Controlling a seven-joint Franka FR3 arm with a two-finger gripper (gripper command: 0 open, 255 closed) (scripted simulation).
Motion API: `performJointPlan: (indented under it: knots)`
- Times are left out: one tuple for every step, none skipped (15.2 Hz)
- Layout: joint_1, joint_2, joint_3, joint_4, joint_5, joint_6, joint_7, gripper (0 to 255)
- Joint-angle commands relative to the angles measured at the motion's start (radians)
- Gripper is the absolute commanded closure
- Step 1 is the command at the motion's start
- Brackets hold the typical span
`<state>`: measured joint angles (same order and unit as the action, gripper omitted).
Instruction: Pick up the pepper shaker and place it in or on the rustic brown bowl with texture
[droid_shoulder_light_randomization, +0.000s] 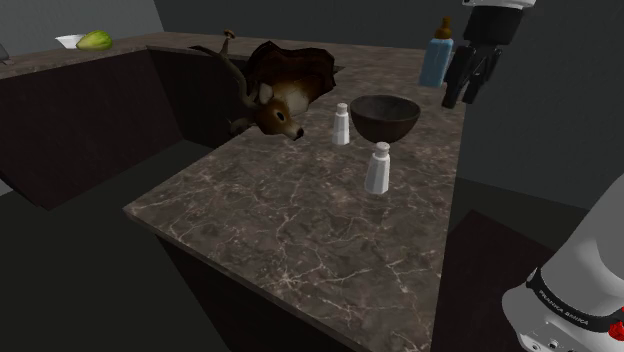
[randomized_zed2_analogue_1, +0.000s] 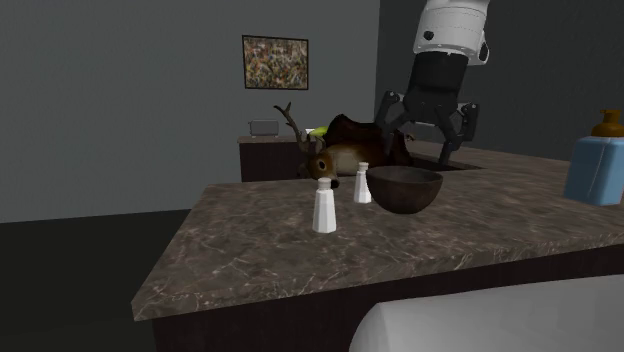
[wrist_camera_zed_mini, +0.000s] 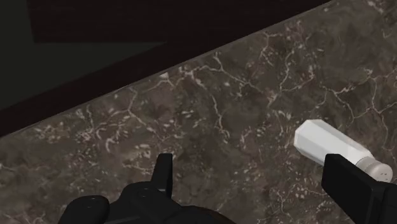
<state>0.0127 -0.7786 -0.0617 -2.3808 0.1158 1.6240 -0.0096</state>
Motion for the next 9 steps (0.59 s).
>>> performJointPlan:
  knots:
    - [0.0,0.0,0.0,0.0,0.0,0.0,0.0,0]
    - [0.008,0.005,0.026,-0.007,0.009,0.02,0.024,0]
    - [0.015,0.011,0.053,-0.013,0.018,0.041,0.048,0]
    - [0.022,0.019,0.08,-0.018,0.026,0.061,0.072,0]
    - [0.03,0.029,0.106,-0.021,0.034,0.082,0.096,0]
    - [0.037,0.041,0.133,-0.023,0.04,0.103,0.12,0]
    - [0.043,0.054,0.159,-0.024,0.047,0.124,0.144,0]
    - [0.049,0.068,0.186,-0.023,0.052,0.145,0.168,0]
    - [0.055,0.085,0.213,-0.021,0.056,0.166,0.192,0]
